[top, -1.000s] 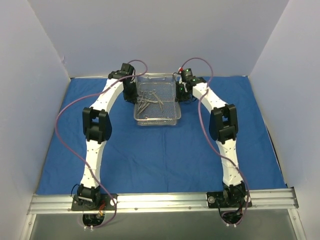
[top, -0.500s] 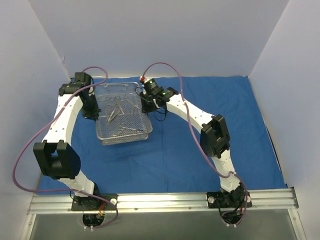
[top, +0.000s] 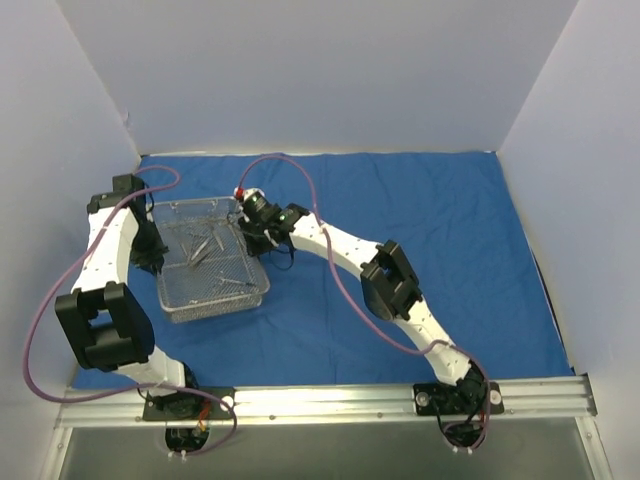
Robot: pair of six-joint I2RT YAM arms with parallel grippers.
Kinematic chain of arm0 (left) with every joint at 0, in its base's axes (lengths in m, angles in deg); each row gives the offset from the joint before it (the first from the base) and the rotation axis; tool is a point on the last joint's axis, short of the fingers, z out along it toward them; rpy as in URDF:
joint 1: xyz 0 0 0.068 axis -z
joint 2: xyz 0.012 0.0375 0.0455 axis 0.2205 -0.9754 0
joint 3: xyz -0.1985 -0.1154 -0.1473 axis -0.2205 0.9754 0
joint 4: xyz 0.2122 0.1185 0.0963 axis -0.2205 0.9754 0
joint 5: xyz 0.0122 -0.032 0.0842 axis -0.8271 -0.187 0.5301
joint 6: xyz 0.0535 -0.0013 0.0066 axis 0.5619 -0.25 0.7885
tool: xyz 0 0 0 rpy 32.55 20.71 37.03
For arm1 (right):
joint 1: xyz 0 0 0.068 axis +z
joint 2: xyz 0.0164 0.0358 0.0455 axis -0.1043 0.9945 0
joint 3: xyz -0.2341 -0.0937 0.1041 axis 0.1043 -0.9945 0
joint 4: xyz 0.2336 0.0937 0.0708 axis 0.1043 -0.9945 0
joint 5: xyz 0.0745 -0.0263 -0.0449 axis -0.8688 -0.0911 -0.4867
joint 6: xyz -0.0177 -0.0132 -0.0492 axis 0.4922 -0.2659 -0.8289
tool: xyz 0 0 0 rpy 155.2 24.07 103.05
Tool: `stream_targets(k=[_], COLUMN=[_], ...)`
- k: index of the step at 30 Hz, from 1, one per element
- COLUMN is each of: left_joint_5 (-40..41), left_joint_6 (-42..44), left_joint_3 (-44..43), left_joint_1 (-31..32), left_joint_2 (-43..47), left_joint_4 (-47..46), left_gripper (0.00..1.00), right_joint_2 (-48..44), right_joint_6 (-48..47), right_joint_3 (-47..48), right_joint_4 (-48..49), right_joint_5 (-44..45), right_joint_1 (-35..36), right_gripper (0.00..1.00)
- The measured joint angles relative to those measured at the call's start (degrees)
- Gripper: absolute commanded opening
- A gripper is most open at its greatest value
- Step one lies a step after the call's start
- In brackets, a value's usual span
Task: Open and lay out the surgical kit
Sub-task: Place the container in the surgical kit.
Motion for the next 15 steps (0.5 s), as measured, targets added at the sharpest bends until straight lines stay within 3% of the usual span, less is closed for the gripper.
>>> stream_targets(k=[6,15], left_joint_5=[1.4,-1.8], left_joint_6=[-0.1,-1.6], left_joint_3=[1.9,2.8], left_joint_1=[-2.8,-8.6], left_joint_2=[-2.2,-14.1], left_joint_4=[-0.9,-0.9], left_gripper=[0.02,0.02], right_joint_2=[1.3,2.4], right_joint_6=[0.7,1.2], right_joint_3=[0.7,0.1], right_joint_4=[3.0,7.3], right_joint_5=[-0.4,-2.6], right_joint_1=[0.7,0.8], right_gripper=[0.00,0.00])
